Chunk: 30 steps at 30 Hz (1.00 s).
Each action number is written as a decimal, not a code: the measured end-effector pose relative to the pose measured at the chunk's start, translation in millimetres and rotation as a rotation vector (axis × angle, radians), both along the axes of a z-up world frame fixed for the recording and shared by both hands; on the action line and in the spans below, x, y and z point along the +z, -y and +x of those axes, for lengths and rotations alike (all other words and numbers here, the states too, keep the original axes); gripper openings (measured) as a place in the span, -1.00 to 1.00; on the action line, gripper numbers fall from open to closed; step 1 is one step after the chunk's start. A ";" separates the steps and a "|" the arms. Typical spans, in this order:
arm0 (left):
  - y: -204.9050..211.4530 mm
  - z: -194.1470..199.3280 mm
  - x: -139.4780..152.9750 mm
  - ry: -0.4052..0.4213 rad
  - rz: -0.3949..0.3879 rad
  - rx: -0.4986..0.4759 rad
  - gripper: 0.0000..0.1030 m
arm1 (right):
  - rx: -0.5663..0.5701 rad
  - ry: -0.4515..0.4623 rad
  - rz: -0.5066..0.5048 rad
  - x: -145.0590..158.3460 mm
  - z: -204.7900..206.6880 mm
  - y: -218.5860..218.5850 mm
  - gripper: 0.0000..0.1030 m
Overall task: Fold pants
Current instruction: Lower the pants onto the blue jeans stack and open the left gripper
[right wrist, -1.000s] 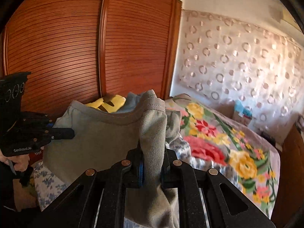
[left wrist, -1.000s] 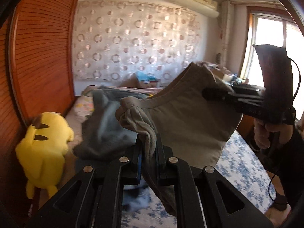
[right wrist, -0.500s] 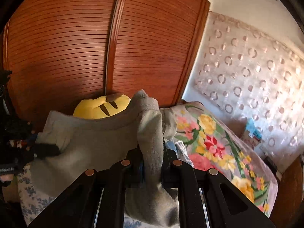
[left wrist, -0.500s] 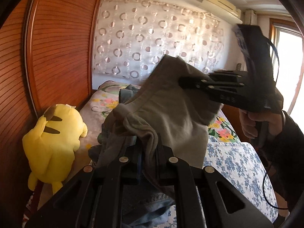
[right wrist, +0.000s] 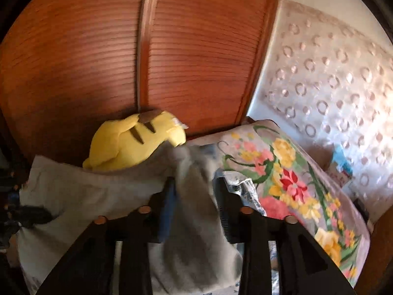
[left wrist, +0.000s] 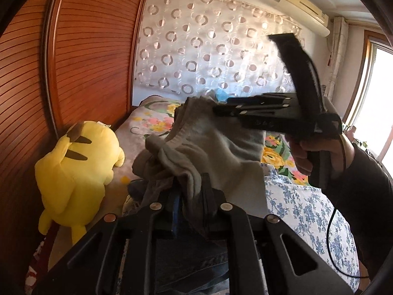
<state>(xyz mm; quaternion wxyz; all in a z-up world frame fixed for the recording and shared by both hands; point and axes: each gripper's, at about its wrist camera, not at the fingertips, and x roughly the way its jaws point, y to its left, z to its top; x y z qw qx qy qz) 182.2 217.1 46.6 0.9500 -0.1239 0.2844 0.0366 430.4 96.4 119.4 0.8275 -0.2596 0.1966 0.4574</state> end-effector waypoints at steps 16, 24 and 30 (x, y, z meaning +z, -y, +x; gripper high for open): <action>20.2 -9.9 12.1 0.028 0.110 -0.034 0.35 | -0.061 -0.100 0.189 -13.2 -55.9 82.2 -0.16; 23.5 -0.5 -20.5 -0.080 0.101 -0.058 0.35 | -0.183 -0.107 0.138 -27.7 -26.4 76.6 -0.16; 30.8 -7.1 -20.4 -0.087 0.117 -0.066 0.35 | -0.228 -0.155 0.182 -25.1 -28.1 88.2 -0.16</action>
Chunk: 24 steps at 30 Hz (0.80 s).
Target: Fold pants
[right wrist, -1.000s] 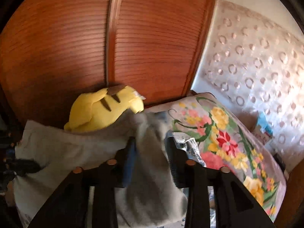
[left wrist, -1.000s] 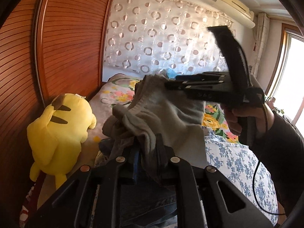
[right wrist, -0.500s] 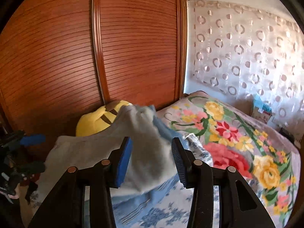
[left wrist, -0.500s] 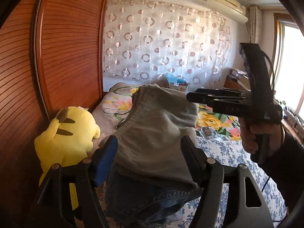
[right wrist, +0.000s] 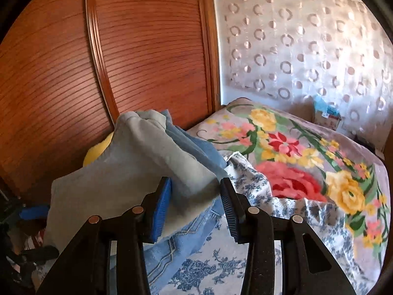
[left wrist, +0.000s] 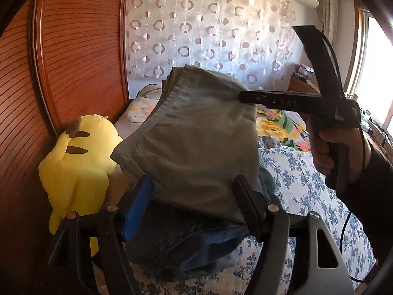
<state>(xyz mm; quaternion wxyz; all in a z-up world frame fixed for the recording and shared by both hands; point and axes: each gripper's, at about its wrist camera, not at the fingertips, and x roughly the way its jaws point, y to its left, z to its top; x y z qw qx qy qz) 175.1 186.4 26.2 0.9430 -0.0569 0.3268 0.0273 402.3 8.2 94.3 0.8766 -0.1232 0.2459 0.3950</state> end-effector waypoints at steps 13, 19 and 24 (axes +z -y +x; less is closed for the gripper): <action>37.3 -29.8 19.4 0.076 0.039 -0.092 0.64 | -0.089 0.045 0.037 5.4 -110.2 65.4 -0.16; 62.1 -50.1 36.0 0.154 0.060 -0.139 0.69 | -0.145 0.085 0.061 10.8 -165.1 100.7 -0.16; 82.6 -66.4 46.5 0.200 0.064 -0.176 0.69 | -0.185 0.122 0.070 13.0 -203.4 123.7 -0.16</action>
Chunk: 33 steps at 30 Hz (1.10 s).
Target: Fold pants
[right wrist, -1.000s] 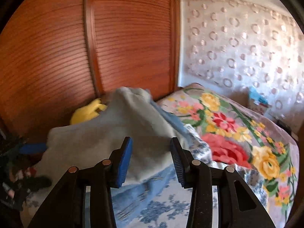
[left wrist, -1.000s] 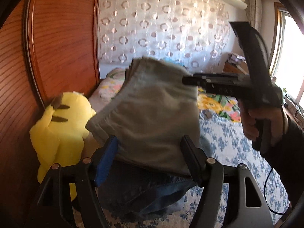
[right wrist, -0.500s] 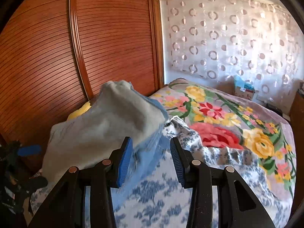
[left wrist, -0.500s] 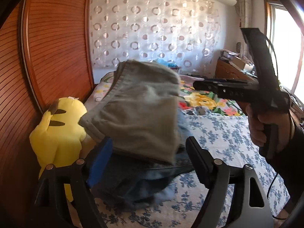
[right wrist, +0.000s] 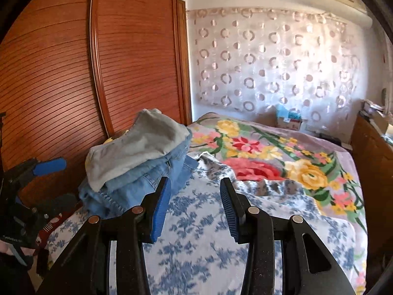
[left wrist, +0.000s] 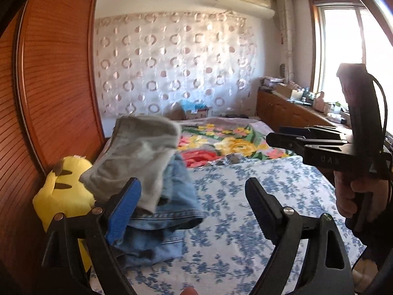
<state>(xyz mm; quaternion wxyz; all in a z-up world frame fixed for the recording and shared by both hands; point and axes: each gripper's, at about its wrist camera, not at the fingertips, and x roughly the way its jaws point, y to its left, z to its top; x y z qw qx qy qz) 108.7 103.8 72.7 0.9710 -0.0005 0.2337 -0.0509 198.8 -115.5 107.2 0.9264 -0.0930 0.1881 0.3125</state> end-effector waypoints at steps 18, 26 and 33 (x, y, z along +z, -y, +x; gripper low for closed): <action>41.4 -25.9 -0.2 0.002 0.004 -0.022 0.69 | -0.145 0.037 0.007 -20.0 -97.1 16.5 0.39; 63.3 -39.2 -20.6 -0.032 0.017 -0.044 0.69 | -0.202 0.013 0.042 -36.3 -139.4 35.4 0.39; 77.9 -54.3 -31.0 -0.051 0.017 -0.052 0.69 | -0.250 -0.010 0.069 -44.2 -174.0 49.6 0.39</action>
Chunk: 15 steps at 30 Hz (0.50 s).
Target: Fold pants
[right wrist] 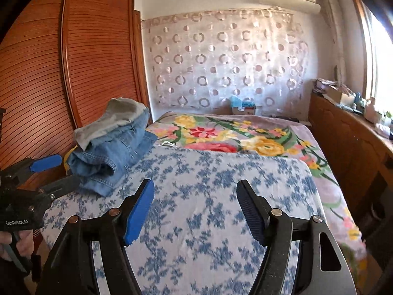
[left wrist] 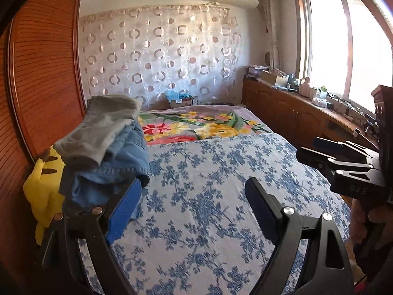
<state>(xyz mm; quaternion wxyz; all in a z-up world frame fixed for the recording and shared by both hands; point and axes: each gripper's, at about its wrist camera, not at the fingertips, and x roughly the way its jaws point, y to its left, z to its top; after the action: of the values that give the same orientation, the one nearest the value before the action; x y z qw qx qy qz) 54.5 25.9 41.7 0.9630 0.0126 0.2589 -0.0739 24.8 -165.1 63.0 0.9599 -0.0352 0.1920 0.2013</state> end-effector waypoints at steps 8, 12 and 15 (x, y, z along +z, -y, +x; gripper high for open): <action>13.6 -26.4 6.5 0.018 0.006 -0.011 0.69 | -0.040 0.016 0.027 9.8 -35.5 9.1 0.39; 18.9 -34.4 12.4 0.030 0.015 -0.020 0.69 | -0.058 0.047 0.036 16.5 -54.6 12.5 0.39; 22.1 -40.3 16.6 0.041 0.015 -0.023 0.69 | -0.077 0.067 0.044 20.3 -66.1 11.9 0.39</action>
<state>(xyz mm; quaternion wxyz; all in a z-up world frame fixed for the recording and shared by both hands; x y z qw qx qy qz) 14.2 3.7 58.3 0.9670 0.0245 0.2397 -0.0828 -41.3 -177.0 83.2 0.9733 -0.0137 0.1566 0.1673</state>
